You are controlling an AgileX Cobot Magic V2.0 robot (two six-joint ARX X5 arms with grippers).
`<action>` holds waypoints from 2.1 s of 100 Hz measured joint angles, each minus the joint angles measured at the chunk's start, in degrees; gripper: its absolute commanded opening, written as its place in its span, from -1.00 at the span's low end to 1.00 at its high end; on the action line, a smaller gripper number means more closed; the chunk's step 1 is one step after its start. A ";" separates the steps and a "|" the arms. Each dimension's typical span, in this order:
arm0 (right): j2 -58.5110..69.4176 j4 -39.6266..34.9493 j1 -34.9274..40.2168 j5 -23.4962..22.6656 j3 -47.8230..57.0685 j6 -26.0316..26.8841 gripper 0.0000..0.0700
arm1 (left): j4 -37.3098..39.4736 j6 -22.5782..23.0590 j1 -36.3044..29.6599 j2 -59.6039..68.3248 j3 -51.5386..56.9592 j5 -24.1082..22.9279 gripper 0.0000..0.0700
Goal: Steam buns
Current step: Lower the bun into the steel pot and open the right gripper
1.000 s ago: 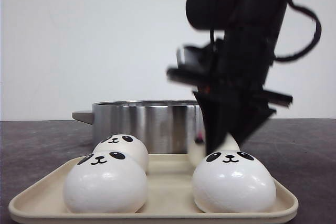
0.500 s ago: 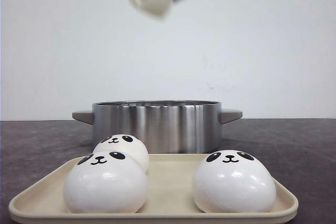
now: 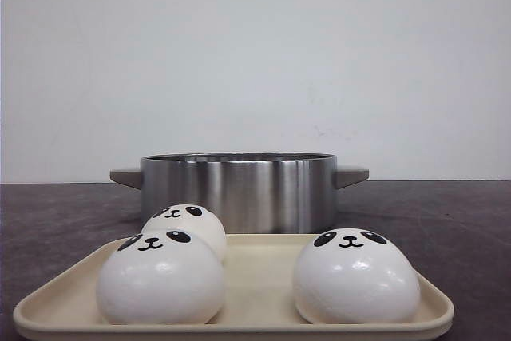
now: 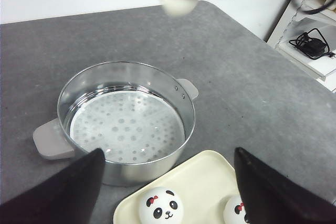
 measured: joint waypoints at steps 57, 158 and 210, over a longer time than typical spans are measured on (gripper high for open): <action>19.41 -4.94 -2.58 1.46 1.99 1.07 -1.00 | 0.00 0.00 0.00 0.00 0.00 0.00 0.36; 26.25 -4.55 -6.60 1.27 2.03 5.16 -1.00 | -0.39 0.00 0.00 0.00 0.00 0.00 0.36; 26.25 -4.57 -6.67 1.25 2.03 5.14 -0.25 | -0.42 0.00 0.00 0.00 0.00 0.00 0.36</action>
